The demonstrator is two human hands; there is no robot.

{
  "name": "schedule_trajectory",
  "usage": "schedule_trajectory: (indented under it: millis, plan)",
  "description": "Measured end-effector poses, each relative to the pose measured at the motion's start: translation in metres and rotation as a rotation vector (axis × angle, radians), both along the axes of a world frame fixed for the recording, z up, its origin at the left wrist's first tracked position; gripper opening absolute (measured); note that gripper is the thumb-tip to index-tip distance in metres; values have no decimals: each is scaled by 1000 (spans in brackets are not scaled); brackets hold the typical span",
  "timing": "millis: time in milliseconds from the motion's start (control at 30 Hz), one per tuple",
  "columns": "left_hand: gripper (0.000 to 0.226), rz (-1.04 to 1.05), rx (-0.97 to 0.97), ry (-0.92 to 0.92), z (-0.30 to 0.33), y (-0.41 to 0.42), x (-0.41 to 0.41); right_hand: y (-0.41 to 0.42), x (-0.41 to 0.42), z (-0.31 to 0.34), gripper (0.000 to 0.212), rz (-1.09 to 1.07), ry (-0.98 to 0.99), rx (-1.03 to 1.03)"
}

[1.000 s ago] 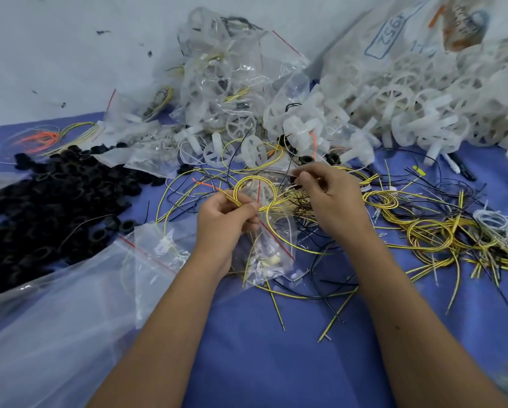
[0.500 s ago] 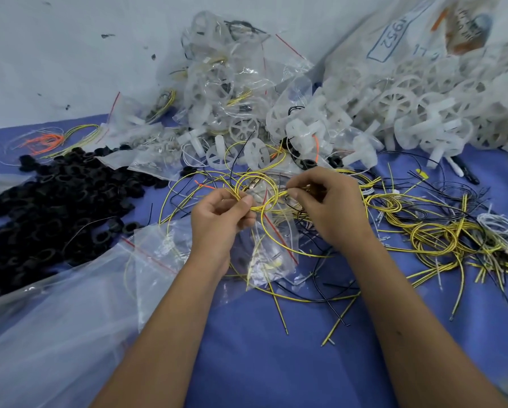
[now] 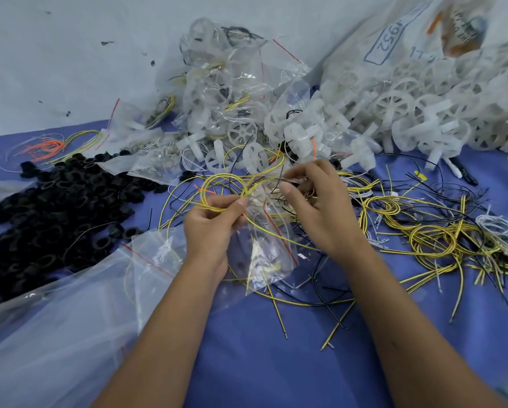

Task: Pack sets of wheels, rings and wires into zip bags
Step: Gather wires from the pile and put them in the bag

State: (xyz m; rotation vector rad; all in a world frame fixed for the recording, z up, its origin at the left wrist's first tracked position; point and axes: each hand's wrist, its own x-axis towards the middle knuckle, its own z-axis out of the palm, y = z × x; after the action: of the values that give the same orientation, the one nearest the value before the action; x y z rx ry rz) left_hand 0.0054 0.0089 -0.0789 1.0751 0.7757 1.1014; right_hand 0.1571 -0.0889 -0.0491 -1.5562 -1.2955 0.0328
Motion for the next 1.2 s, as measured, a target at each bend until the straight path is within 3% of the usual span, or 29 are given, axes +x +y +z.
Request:
schedule_trajectory:
  millis: [100,167,267,467,600,700,833,967,1100,1200]
  plan:
    - [26,130,-53,-131,3,5,-2,-3,-7,2,40,230,-22,-143]
    - [21,167,-75,-187,5,6,-4,-2,-11,0,40,322,-27,-261]
    - [17,150,-188,-300,10,11,-9,0,-8,-5,34,305,-39,-250]
    - [10,-272,-453,-503,21,12,-21,2,-3,-5,25,40,-46,15]
    - [16,-439,-384,-376,22,-4,-10,5,-10,0,15,77,85,94]
    - [10,-355,-318,-287,17,-17,5,7,-18,0,28,204,143,-37]
    - [14,-194,-240,-283,13,-19,11,4,-21,4,28,356,159,-105]
    - [13,-160,-95,-165,12,-19,12,8,-22,1,14,251,171,-59]
    - [10,-201,8,-51,10,-21,15,8,-19,1,26,240,371,50]
    - [12,-123,129,159,5,-23,17,8,-9,-1,22,67,438,54]
